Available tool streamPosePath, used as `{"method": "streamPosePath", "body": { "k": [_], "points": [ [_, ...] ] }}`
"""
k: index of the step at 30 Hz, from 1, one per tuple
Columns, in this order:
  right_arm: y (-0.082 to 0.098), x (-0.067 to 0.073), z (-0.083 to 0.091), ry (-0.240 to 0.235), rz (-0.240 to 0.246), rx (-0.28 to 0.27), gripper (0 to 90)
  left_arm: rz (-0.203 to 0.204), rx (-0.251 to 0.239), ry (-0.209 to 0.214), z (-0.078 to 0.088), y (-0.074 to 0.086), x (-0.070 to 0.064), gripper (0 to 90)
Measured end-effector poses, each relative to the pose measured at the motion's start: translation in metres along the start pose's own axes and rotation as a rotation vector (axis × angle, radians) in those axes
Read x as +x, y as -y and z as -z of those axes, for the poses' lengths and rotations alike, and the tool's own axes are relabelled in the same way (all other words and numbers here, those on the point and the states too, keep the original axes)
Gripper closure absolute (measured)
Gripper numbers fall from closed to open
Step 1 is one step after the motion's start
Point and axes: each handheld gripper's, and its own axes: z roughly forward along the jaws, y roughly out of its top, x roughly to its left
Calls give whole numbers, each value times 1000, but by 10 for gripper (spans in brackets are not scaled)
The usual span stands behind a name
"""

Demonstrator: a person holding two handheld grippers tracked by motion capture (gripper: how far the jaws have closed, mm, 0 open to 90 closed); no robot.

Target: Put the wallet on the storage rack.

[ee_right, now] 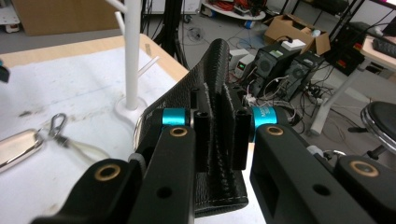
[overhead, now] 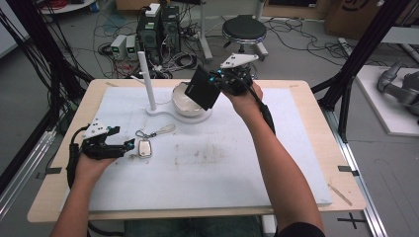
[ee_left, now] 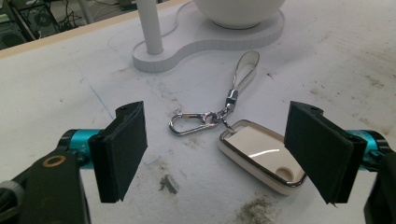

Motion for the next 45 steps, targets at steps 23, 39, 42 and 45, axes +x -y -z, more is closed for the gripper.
{"method": "streamPosePath", "body": {
  "k": [23, 39, 42, 45],
  "points": [
    [-6, 0, -69, 16, -31, 47, 846, 9, 0, -9, 2, 3, 3, 213],
    [15, 7, -92, 44, -4, 104, 844, 12, 7, -10, 3, 6, 3, 213],
    [15, 11, -96, 38, 3, 124, 842, 12, 6, -9, 4, 5, 3, 213],
    [17, 14, -100, 26, 10, 143, 838, 10, 4, -8, 4, 5, 3, 213]
  ]
}}
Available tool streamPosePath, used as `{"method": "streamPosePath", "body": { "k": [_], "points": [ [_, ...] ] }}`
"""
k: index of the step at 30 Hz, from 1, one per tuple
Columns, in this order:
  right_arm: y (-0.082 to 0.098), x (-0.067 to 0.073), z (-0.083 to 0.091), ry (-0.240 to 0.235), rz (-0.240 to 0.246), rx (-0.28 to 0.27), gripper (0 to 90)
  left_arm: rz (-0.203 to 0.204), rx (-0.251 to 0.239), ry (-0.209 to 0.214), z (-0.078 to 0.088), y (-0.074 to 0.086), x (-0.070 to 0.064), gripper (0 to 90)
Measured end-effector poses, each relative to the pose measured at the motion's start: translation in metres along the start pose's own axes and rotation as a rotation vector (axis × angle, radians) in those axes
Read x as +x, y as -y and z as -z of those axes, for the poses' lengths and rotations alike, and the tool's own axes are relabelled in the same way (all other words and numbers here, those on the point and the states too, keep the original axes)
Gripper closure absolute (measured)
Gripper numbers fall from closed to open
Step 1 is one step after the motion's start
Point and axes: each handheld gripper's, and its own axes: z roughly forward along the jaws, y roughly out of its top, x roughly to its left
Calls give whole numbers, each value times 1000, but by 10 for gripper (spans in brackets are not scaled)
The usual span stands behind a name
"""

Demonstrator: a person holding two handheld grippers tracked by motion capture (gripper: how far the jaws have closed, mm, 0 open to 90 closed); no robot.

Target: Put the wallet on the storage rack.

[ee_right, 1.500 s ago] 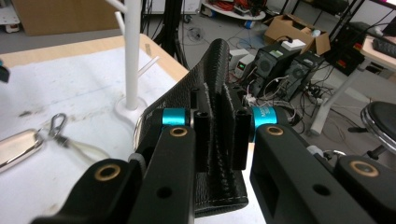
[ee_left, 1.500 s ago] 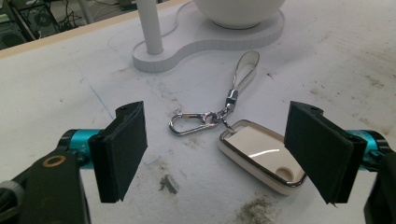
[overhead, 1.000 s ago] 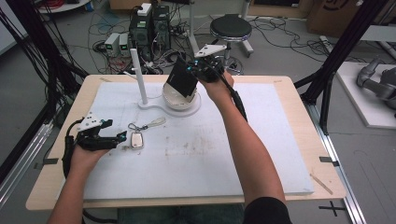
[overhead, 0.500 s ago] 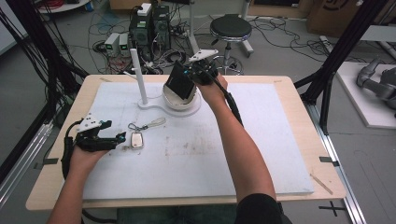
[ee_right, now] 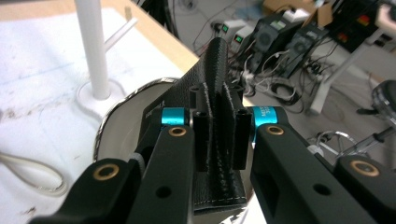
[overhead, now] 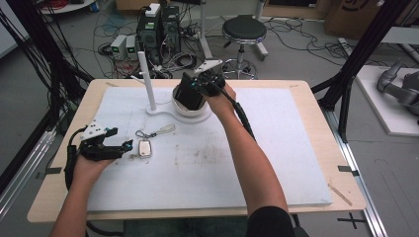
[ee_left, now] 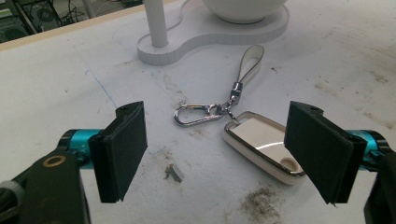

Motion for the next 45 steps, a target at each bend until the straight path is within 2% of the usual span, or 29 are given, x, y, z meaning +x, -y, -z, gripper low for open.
{"method": "streamPosePath", "body": {
  "k": [3, 4, 5, 6, 7, 8, 10, 11, 13, 14, 15, 16, 18, 21, 23, 24, 25, 27, 28, 29, 32, 35, 42, 43, 45],
  "points": [
    [3, 5, -4, 3, 5, 16, 831, 0, 0, 0, 0, 0, 0, 213],
    [5, 6, -5, 2, -9, 18, 786, 4, -3, 1, 0, -1, 0, 213],
    [5, 6, -5, 2, -9, 18, 786, 1, -4, 2, 0, -1, 0, 213],
    [6, 6, -4, 10, -27, 22, 709, -4, -2, 4, 0, -1, 0, 213],
    [6, 6, -4, 10, -27, 22, 709, -3, -2, 4, 0, -1, 0, 213],
    [6, 6, -3, 14, -32, 26, 657, -1, -2, 6, -1, -1, -1, 213],
    [4, 4, 5, 25, -59, 11, 570, -2, -2, 9, -2, -2, -1, 213],
    [4, 4, 5, 25, -59, 11, 570, -4, -1, 9, -2, -2, -2, 213],
    [2, 3, 12, 32, -60, 5, 511, -8, 1, 13, -3, -3, -2, 213],
    [2, 2, 20, 22, -75, 7, 463, -9, -1, 12, -3, -3, -3, 213],
    [2, 2, 20, 22, -75, 7, 463, -8, -2, 12, -3, -3, -3, 213],
    [3, 1, 28, 18, -82, 14, 427, -8, -3, 13, -3, -3, -4, 213],
    [3, 0, 31, 13, -86, 18, 415, -10, -2, 13, -3, -4, -4, 213],
    [11, 0, 47, 8, -110, 14, 389, -10, -8, 17, -3, -5, -5, 213],
    [20, 4, 56, 30, -101, -32, 389, -14, -8, 20, -3, -6, -6, 213],
    [25, 5, 62, 37, -102, -28, 386, -14, -11, 22, -4, -6, -6, 213],
    [38, 6, 72, 34, -107, -38, 383, -17, -10, 23, -4, -7, -7, 213],
    [40, 5, 75, 33, -114, -18, 374, -18, -9, 25, -5, -7, -8, 213],
    [47, 4, 81, 43, -112, -15, 373, -19, -9, 27, -5, -7, -8, 213],
    [57, 0, 90, 55, -133, -36, 372, -23, -5, 26, -5, -7, -9, 213],
    [63, -6, 97, 56, -159, -24, 364, -21, -7, 27, -5, -7, -10, 213],
    [79, -16, 113, 73, -196, -57, 364, -17, -5, 26, -6, -6, -9, 213],
    [99, -23, 129, 84, -226, -52, 353, -12, -2, 27, -8, -5, -7, 213],
    [106, -23, 134, 90, -235, -25, 320, -12, -1, 29, -8, -5, -7, 213],
    [109, -23, 137, 104, -224, -21, 319, -12, -4, 31, -9, -6, -8, 213]
  ]
}}
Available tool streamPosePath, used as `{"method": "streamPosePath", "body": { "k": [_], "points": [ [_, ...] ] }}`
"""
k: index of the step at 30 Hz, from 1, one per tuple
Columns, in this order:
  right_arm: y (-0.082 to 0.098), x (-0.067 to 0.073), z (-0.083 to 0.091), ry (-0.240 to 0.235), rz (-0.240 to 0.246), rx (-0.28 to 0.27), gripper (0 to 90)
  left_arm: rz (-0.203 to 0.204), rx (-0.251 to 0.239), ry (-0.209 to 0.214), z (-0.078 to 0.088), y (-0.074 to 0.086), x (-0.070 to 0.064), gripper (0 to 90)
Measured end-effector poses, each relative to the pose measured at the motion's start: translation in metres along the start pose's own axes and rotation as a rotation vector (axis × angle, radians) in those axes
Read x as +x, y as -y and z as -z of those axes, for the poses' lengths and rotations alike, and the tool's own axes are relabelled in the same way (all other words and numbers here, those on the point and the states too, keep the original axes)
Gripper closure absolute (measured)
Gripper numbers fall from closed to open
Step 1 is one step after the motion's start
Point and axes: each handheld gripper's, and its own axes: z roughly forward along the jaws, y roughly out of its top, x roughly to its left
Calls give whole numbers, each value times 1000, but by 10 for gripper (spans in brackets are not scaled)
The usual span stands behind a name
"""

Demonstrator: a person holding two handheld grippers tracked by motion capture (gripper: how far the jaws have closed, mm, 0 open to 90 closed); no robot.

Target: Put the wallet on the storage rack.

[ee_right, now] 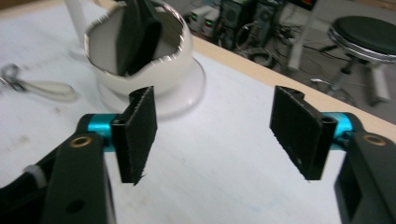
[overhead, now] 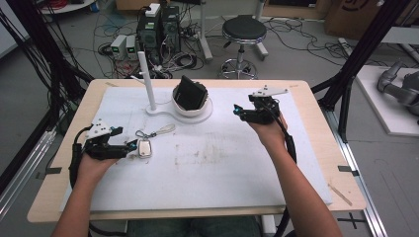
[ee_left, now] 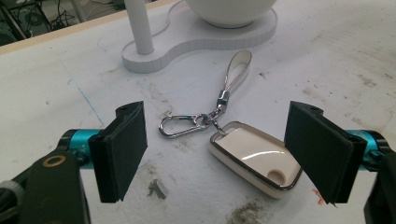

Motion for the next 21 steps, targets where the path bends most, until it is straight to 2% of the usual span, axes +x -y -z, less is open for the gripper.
{"method": "streamPosePath", "body": {
  "k": [3, 4, 6, 9, 12, 15, 17, 18, 21],
  "points": [
    [16, -1, 12, 13, -13, 6, 313, -1, -5, 4, -2, -2, 0, 213],
    [16, -1, 12, 13, -13, 6, 313, 0, -7, 6, -2, -2, -1, 213],
    [29, -1, 21, 18, -37, 5, 307, 0, -11, 10, -4, -4, -2, 213],
    [36, -1, 27, 15, -48, 4, 302, -4, -11, 17, -8, -6, -2, 213],
    [52, 1, 36, 8, -71, -8, 284, -12, -9, 23, -12, -8, -4, 213],
    [63, 2, 37, -9, -86, -10, 271, -16, -7, 31, -15, -9, -5, 213],
    [78, 3, 37, -29, -108, -24, 224, -14, -8, 32, -17, -9, -5, 213],
    [78, 3, 37, -29, -108, -24, 224, -14, -8, 32, -17, -9, -5, 213],
    [86, 2, 34, -36, -118, -1, 208, -11, -12, 37, -18, -10, -4, 213]
  ]
}}
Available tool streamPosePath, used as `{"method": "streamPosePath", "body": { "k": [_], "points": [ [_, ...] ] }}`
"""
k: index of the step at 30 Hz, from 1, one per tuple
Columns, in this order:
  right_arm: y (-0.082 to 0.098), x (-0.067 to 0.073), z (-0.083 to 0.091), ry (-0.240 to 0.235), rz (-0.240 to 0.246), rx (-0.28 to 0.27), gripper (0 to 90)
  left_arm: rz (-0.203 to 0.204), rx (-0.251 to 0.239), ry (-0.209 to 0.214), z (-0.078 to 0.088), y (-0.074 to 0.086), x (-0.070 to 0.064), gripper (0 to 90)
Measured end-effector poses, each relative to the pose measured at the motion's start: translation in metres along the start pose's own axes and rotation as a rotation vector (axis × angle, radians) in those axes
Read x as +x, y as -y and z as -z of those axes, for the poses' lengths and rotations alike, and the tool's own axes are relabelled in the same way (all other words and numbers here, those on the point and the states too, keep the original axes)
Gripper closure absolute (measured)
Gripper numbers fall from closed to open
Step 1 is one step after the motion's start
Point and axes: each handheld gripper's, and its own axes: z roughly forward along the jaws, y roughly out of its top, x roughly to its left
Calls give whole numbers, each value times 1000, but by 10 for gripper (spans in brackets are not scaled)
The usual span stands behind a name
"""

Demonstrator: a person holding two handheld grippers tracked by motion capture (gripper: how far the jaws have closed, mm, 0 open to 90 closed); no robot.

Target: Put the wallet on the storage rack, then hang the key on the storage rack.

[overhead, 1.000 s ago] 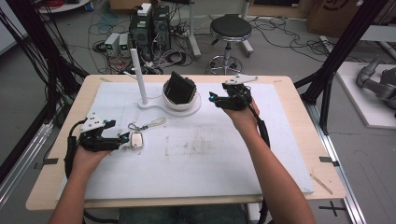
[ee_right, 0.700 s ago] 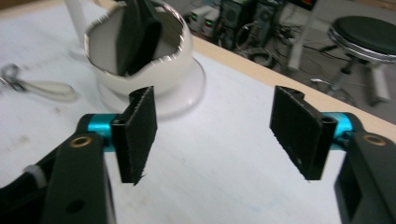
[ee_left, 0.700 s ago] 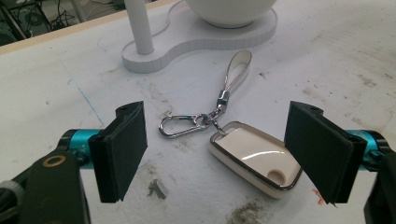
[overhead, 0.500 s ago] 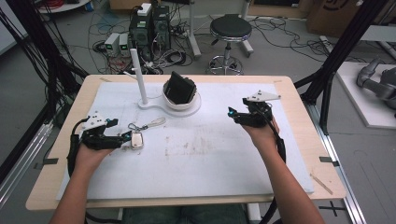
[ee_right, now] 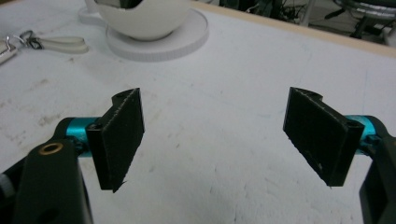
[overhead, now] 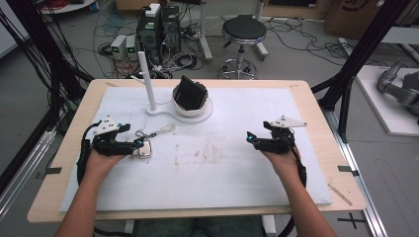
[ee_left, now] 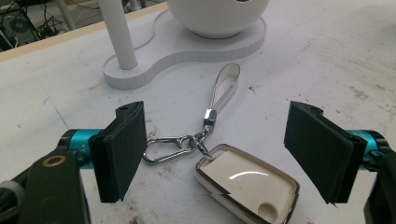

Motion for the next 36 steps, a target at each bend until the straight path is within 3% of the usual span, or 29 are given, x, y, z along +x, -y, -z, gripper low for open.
{"method": "streamPosePath", "body": {
  "k": [11, 21, 30, 36],
  "points": [
    [8, -2, -3, 0, 15, 32, 208, 6, 0, 6, -5, -2, 0, 213],
    [10, -3, -1, 5, 6, 29, 208, -5, 9, 17, -7, -3, -4, 213],
    [10, -2, -3, -1, 10, 37, 208, -3, 44, 12, -13, -1, -2, 213],
    [10, -3, -4, -1, 8, 37, 208, 27, 30, 12, -22, -1, 3, 213]
  ]
}}
